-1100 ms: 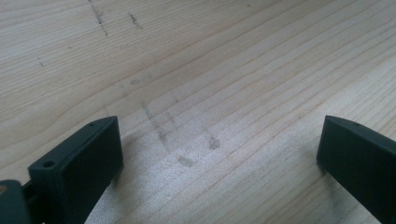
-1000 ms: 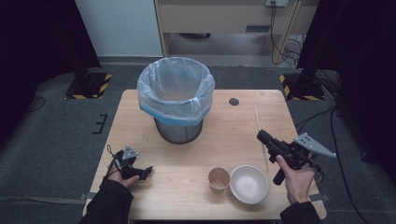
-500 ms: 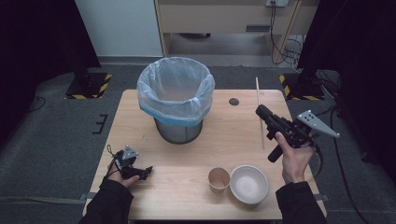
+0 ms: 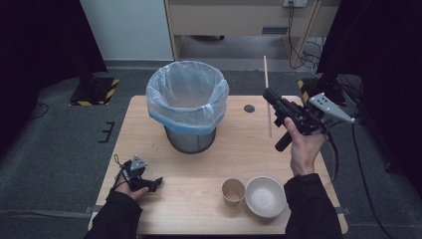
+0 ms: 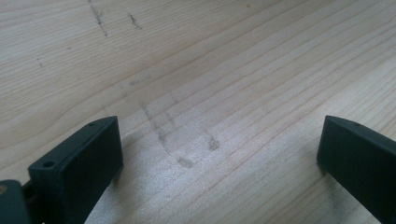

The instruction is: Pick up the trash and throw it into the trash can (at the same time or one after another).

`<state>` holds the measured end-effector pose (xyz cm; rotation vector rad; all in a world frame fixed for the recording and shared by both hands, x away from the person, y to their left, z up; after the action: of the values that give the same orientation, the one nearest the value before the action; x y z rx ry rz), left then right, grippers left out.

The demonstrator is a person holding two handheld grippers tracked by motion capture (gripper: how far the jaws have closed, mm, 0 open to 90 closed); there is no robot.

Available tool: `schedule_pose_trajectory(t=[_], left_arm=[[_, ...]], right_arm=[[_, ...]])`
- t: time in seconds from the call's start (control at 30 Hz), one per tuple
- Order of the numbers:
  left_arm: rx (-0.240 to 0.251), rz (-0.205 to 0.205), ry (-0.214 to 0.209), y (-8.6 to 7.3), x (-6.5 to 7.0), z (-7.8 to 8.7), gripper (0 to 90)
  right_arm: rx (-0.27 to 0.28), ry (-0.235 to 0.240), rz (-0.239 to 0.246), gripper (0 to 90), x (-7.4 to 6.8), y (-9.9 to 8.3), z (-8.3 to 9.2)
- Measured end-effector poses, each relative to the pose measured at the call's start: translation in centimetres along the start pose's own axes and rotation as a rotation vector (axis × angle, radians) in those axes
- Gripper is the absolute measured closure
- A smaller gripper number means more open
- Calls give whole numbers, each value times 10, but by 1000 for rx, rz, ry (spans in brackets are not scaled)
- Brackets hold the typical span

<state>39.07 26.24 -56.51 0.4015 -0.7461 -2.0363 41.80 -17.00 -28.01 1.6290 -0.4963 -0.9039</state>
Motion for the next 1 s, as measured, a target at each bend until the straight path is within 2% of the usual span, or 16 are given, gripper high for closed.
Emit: schedule_pose_trajectory(t=[0.77,0.9,1.0], left_arm=[[2,-1,-2,1,0,-1,0],[2,-1,-2,1,0,-1,0],[2,-2,-2,1,0,-1,0]], right_arm=[[36,32,39,859,-17,42,-49],[28,37,58,859,-21,45,-60],[36,43,50,859,-23,45,-66]])
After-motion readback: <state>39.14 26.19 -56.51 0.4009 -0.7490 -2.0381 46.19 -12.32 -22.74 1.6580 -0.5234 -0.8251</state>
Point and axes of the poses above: each handheld gripper's, and its own axes: z roughly backward along the jaws, y roughly out of its top, x roughly to its right, the point moved 4 cm from there along -z, roughly forward along the jaws, and after that the axes turned 4 degrees about -x, right-handed, at the moved point
